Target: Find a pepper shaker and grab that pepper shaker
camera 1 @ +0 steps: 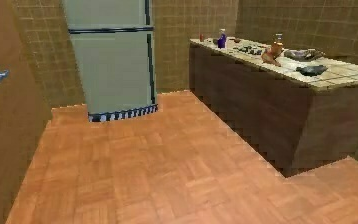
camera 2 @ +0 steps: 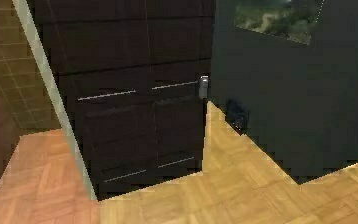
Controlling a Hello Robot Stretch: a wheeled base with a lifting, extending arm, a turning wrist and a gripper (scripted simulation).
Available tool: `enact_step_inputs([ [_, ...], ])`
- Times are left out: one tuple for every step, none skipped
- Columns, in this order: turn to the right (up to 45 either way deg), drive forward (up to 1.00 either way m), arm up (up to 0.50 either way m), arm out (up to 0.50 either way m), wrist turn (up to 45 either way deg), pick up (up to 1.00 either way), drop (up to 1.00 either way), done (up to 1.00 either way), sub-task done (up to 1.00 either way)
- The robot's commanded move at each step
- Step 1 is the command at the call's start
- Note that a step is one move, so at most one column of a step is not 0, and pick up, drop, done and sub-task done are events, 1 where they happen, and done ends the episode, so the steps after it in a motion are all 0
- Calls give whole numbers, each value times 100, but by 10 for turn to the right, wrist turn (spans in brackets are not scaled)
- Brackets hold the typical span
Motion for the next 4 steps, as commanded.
enact_step_inputs([
  [0, 100, 0, 0, 0, 0, 0, 0, 0],
  [0, 100, 0, 0, 0, 0, 0, 0, 0],
  [-30, 0, 0, 0, 0, 0, 0, 0, 0],
  [0, 20, 0, 0, 0, 0, 0, 0, 0],
])
